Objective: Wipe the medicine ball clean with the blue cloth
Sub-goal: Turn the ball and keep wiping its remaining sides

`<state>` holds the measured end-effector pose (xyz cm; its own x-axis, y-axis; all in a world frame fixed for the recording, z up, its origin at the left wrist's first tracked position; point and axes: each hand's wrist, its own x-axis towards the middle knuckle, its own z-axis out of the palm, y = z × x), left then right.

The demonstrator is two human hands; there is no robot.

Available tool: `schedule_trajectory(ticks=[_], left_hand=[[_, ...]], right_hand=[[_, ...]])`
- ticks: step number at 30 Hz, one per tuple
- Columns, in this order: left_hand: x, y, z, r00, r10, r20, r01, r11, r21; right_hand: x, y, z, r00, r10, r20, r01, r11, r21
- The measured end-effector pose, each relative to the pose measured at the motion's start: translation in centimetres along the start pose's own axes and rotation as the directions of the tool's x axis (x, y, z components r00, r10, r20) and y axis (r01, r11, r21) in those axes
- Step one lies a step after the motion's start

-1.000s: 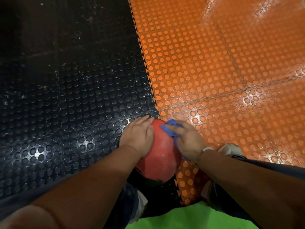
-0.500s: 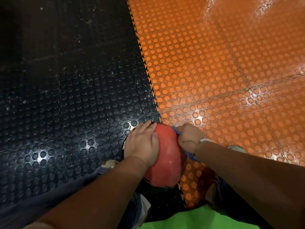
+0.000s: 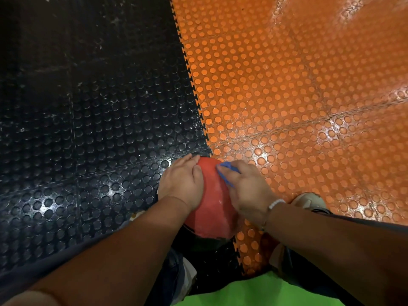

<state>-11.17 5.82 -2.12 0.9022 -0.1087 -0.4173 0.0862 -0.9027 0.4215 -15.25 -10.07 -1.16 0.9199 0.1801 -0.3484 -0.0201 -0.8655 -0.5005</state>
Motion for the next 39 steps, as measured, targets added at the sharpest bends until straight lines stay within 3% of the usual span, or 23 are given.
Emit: schedule_trajectory(ticks=[2, 5, 6, 8, 10, 12, 17, 20, 22, 24, 27, 29, 31, 34, 39], left_hand=[[0.3, -0.2, -0.2, 0.999, -0.039, -0.004, 0.039, 0.999, -0.031], [0.1, 0.1, 0.0, 0.997, -0.070, -0.014, 0.069, 0.997, -0.030], [0.1, 0.3, 0.2, 0.997, -0.077, -0.016, 0.077, 0.997, -0.017], [0.1, 0.7, 0.6, 0.996, -0.088, -0.030, 0.089, 0.996, 0.015], [0.1, 1.0, 0.9, 0.993, -0.107, -0.041, 0.109, 0.994, 0.032], [-0.1, 1.4, 1.0, 0.992, -0.120, -0.034, 0.121, 0.992, 0.038], [0.7, 3.3, 0.8, 0.985, -0.175, -0.005, 0.175, 0.984, 0.042], [1.6, 3.9, 0.4, 0.970, -0.242, 0.010, 0.242, 0.970, 0.018], [2.0, 3.7, 0.1, 0.964, -0.266, 0.019, 0.266, 0.964, -0.008], [2.1, 3.5, -0.2, 0.965, -0.261, 0.030, 0.261, 0.965, -0.013], [1.8, 3.5, -0.2, 0.967, -0.253, 0.025, 0.253, 0.968, -0.001], [2.0, 3.2, -0.1, 0.968, -0.252, 0.001, 0.252, 0.968, -0.010], [2.3, 2.8, 0.0, 0.964, -0.265, -0.009, 0.264, 0.964, -0.039], [2.5, 2.4, -0.1, 0.963, -0.270, 0.002, 0.270, 0.962, -0.047], [2.6, 2.2, -0.3, 0.993, -0.064, 0.103, 0.066, 0.998, -0.020]], right_hand=[[0.3, 0.6, 0.3, 0.996, -0.074, -0.055, 0.068, 0.992, -0.104], [1.6, 2.3, -0.3, 0.966, 0.225, 0.130, -0.201, 0.965, -0.170], [2.1, 2.2, -0.5, 0.955, 0.258, 0.149, -0.230, 0.956, -0.181], [2.4, 0.6, -0.9, 0.980, 0.145, 0.136, -0.126, 0.982, -0.140], [1.5, -1.2, -0.8, 0.993, -0.091, 0.069, 0.101, 0.984, -0.146], [0.4, -1.4, -0.6, 0.987, -0.161, -0.020, 0.156, 0.976, -0.154], [3.2, 0.4, -2.0, 0.970, 0.238, 0.050, -0.237, 0.971, -0.016], [3.0, -1.3, -1.8, 0.995, 0.097, 0.024, -0.096, 0.994, -0.043], [1.7, -1.1, -1.6, 1.000, -0.012, 0.002, 0.012, 0.999, 0.036], [1.9, 1.3, -1.8, 0.997, 0.079, 0.018, -0.080, 0.994, 0.068], [2.8, 3.4, -1.8, 0.936, 0.325, 0.137, -0.323, 0.946, -0.033], [2.7, 1.9, -1.2, 0.961, 0.263, 0.090, -0.260, 0.965, -0.045], [1.4, -0.2, -1.0, 0.998, 0.064, -0.014, -0.065, 0.992, -0.107], [0.5, -0.2, -1.0, 0.987, -0.095, -0.129, 0.067, 0.977, -0.202], [3.2, 1.2, -2.9, 0.968, 0.235, 0.085, -0.225, 0.968, -0.109]])
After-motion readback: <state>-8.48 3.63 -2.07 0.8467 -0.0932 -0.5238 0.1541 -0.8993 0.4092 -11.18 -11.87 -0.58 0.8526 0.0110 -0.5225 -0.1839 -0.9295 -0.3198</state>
